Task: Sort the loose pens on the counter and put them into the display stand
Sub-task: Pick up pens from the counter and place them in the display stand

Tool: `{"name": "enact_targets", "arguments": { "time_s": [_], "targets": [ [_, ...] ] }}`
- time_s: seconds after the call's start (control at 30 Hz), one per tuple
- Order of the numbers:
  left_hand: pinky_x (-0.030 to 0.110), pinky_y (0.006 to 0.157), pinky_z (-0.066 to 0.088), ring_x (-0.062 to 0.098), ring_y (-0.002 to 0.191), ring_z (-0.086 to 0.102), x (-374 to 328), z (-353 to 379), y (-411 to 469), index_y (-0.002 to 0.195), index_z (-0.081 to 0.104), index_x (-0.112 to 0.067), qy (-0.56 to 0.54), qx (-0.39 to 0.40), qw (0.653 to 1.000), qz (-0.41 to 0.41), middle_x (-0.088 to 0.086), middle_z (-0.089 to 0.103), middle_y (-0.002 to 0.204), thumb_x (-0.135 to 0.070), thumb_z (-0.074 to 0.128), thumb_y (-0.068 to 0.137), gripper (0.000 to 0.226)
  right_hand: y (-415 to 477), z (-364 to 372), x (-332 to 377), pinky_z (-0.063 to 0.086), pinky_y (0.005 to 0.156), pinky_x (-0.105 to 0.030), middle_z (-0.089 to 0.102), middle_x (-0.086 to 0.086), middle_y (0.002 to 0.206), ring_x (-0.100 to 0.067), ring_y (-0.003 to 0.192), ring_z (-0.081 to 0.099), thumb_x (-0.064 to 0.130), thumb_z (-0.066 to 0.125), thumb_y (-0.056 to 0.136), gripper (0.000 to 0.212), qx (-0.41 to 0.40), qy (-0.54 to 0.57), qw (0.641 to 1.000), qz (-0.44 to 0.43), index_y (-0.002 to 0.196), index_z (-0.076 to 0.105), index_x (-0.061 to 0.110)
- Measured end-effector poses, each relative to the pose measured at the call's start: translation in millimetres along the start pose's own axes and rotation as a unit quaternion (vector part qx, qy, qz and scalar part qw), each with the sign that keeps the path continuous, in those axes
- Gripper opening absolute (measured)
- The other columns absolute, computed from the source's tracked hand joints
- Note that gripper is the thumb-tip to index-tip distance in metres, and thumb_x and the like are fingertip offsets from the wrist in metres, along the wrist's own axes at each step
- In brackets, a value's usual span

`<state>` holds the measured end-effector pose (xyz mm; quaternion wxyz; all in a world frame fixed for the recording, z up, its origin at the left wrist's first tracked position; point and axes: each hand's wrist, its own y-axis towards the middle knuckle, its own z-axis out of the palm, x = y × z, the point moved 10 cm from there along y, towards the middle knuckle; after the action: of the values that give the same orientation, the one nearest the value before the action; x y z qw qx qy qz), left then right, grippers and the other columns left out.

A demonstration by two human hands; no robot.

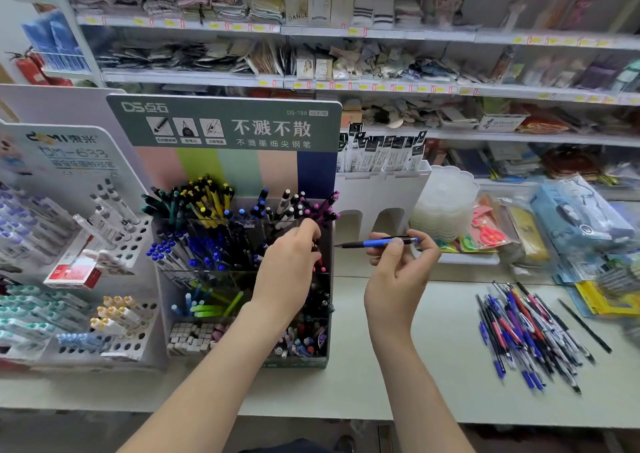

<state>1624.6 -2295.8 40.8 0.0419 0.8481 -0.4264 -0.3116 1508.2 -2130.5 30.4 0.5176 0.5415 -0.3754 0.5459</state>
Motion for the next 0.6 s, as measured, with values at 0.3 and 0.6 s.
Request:
{"name": "enact_targets", "arguments": {
  "time_s": [0.3,0.6],
  "targets": [
    [0.04,0.077,0.043,0.023,0.099,0.055,7.6,17.3,-20.6,0.121,0.072,-0.025,0.159,0.018,0.983,0.094,-0.011,0.076,0.102,-0.01,0.075,0.093,0.031,-16.9,34.9,35.5,0.053,0.094,-0.02,0.076,-0.011,0.113,-0.015,0.112,0.073,0.005,0.043,0.112,0.016,0.067,0.008,0.993,-0.095,0.126,0.042,0.012],
    [0.042,0.104,0.05,0.026,0.119,0.052,77.5,-63.6,-34.5,0.137,0.047,-0.004,-0.067,-0.162,0.978,-0.11,0.009,0.046,0.131,0.003,0.065,0.089,0.052,-41.1,118.1,81.3,0.059,0.09,-0.031,0.073,-0.006,0.117,-0.016,0.108,0.073,0.002,0.053,0.108,0.018,0.155,0.005,0.961,-0.227,0.125,0.051,0.006]
  ]
}}
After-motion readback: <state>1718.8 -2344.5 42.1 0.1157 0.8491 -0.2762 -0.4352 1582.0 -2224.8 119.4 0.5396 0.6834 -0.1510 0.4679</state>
